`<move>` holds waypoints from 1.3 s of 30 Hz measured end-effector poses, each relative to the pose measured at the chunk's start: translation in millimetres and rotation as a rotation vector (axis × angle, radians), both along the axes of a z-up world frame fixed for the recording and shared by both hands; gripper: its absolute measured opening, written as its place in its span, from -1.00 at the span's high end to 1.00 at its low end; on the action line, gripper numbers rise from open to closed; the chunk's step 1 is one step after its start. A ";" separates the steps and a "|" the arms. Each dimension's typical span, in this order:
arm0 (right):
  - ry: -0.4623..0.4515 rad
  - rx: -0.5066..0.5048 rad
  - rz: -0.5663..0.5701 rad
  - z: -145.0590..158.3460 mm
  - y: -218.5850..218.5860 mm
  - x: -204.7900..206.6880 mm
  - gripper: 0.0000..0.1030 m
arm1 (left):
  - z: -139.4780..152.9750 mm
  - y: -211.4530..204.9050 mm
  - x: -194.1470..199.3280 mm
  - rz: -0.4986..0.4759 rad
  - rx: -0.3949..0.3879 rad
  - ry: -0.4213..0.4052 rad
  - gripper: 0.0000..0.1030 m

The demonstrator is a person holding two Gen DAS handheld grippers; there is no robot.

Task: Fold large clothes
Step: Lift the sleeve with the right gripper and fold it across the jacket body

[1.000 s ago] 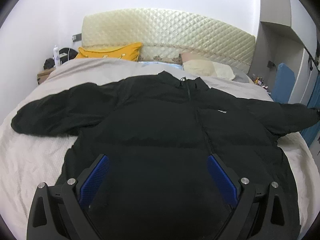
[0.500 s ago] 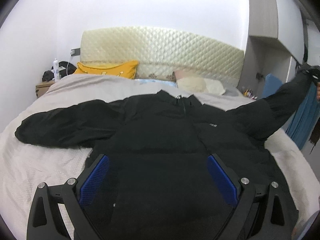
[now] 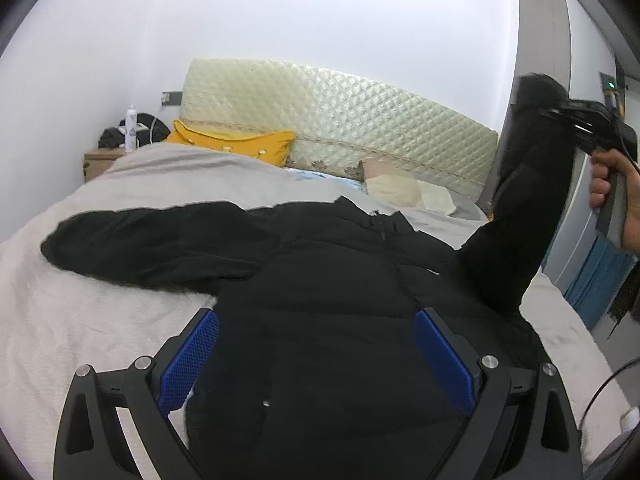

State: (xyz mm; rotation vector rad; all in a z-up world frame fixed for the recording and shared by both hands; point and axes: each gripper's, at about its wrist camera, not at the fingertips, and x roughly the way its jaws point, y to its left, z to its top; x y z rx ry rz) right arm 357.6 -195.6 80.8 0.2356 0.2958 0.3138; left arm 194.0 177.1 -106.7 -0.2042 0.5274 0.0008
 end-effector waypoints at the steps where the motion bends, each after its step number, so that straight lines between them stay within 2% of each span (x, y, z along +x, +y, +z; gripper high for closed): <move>1: 0.015 0.009 0.047 -9.1 19.8 2.2 0.87 | 1.0 1.8 -0.9 0.014 0.009 -0.006 -0.93; 5: 0.050 -0.063 0.175 -43.4 86.6 8.6 0.87 | 3.4 18.2 -1.9 0.044 -0.010 -0.010 -0.93; 8: 0.093 -0.139 0.256 -82.4 135.0 13.1 0.87 | 3.0 27.4 -2.7 0.051 -0.031 -0.011 -0.93; 11: 0.141 -0.182 0.314 -121.1 163.7 17.7 0.87 | 0.9 29.8 -2.9 0.052 -0.031 -0.008 -0.93; 20: 0.326 -0.248 0.387 -233.0 204.7 18.3 0.87 | -5.1 34.9 5.3 0.048 -0.045 0.015 -0.93; 25: 0.435 -0.300 0.401 -273.2 222.0 16.6 0.88 | -10.1 35.6 9.8 0.047 -0.046 0.030 -0.93; 27: 0.473 -0.306 0.404 -277.6 224.7 22.0 0.88 | -13.7 33.6 14.9 0.043 -0.046 0.044 -0.93; 32: 0.509 -0.305 0.412 -264.2 222.1 21.7 0.83 | -17.2 28.7 17.2 0.035 -0.024 0.058 -0.93; 39: 0.558 -0.357 0.461 -254.6 215.0 -6.6 0.68 | -17.4 21.4 15.6 0.026 0.000 0.068 -0.93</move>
